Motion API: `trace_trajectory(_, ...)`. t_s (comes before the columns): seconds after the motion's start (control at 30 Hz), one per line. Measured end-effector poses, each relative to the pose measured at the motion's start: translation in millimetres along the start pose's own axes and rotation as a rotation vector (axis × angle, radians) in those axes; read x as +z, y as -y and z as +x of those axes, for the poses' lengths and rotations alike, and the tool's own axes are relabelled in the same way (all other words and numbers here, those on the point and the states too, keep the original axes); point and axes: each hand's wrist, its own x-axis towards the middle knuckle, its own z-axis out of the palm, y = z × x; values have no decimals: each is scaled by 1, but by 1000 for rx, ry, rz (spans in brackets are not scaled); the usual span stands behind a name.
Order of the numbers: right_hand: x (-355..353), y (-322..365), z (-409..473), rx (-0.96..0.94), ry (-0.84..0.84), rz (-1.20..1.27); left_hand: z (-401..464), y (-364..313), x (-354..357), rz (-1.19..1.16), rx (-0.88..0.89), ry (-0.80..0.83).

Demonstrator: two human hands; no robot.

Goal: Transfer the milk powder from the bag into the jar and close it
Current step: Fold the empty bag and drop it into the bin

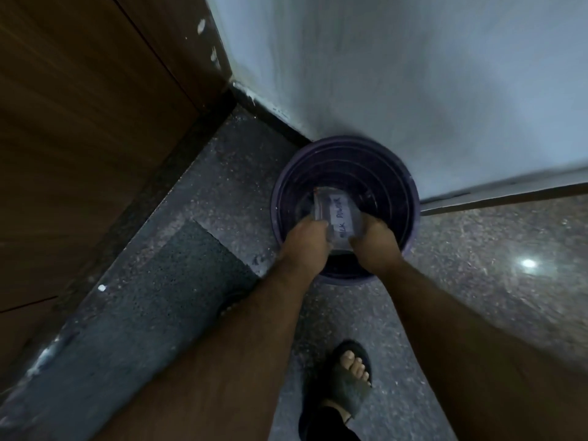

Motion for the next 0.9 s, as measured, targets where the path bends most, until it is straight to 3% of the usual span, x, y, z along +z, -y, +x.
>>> trace_trajectory(0.17, -15, 12, -38, -106, -12, -114, -44, -12, -21, 27, 65, 17)
trace_trajectory(0.4, -120, 88, -147, -291, 56, -409, -175, -66, -138, 130, 41, 69)
trace_trajectory(0.63, -245, 207, -306, -467, 1, -607, -341, -119, -266, 247, 3, -127)
trace_trajectory(0.9, -284, 308, -422, -718, -67, -706, -481, -126, -358, 288, -61, -366)
